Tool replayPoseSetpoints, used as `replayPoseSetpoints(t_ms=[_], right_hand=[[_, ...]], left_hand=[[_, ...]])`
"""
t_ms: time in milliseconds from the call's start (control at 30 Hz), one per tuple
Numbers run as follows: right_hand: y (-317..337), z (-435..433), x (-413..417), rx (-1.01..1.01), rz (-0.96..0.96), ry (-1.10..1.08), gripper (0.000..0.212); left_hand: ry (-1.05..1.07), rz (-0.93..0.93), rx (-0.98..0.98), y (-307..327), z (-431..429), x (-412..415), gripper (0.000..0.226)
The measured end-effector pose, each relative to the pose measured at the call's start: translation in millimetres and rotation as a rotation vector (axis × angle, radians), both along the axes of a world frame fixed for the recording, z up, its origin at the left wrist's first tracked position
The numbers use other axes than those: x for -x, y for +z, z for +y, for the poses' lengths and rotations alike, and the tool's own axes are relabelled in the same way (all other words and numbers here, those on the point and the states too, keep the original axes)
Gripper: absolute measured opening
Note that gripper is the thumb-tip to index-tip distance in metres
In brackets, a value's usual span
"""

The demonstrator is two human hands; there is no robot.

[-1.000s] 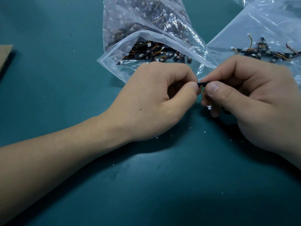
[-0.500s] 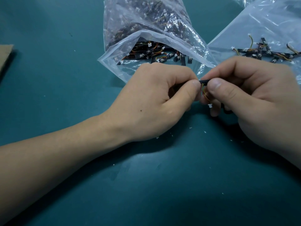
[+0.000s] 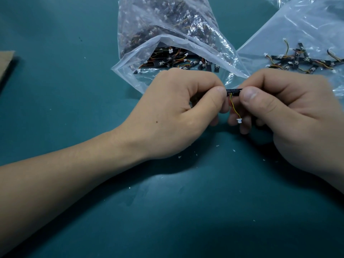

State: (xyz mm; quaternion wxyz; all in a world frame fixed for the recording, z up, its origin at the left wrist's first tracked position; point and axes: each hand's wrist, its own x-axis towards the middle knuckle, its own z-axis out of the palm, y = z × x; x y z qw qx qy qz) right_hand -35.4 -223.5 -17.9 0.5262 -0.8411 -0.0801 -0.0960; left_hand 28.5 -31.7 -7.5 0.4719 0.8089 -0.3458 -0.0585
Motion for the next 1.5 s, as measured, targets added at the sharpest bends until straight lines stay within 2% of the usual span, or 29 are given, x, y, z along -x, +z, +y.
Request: replayPoseSetpoints(t_ms=[333, 500, 1133, 1367, 1500], right_hand=[[0.8, 1.2, 1.2, -0.046, -0.002, 0.001, 0.028], [0.5, 1.2, 0.5, 0.04, -0.024, -0.028, 0.03], [-2.3, 0.4, -0.6, 0.126, -0.028, -0.043, 0.034], [-1.6, 2.5, 1.0, 0.13, -0.061, -0.053, 0.046], [-2.1, 2.1, 0.6, 0.169, -0.066, -0.06, 0.045]], left_hand=[[-0.003, -0.053, -0.011, -0.3, -0.2, 0.3, 0.024], [-0.016, -0.053, -0.006, 0.3, 1.2, -0.4, 0.022], [-0.032, -0.048, -0.039, 0.3, 1.9, 0.5, 0.024], [-0.057, -0.016, -0.025, 0.1, 3.0, -0.5, 0.031], [-0.066, -0.042, -0.057, -0.4, 3.3, -0.5, 0.032]])
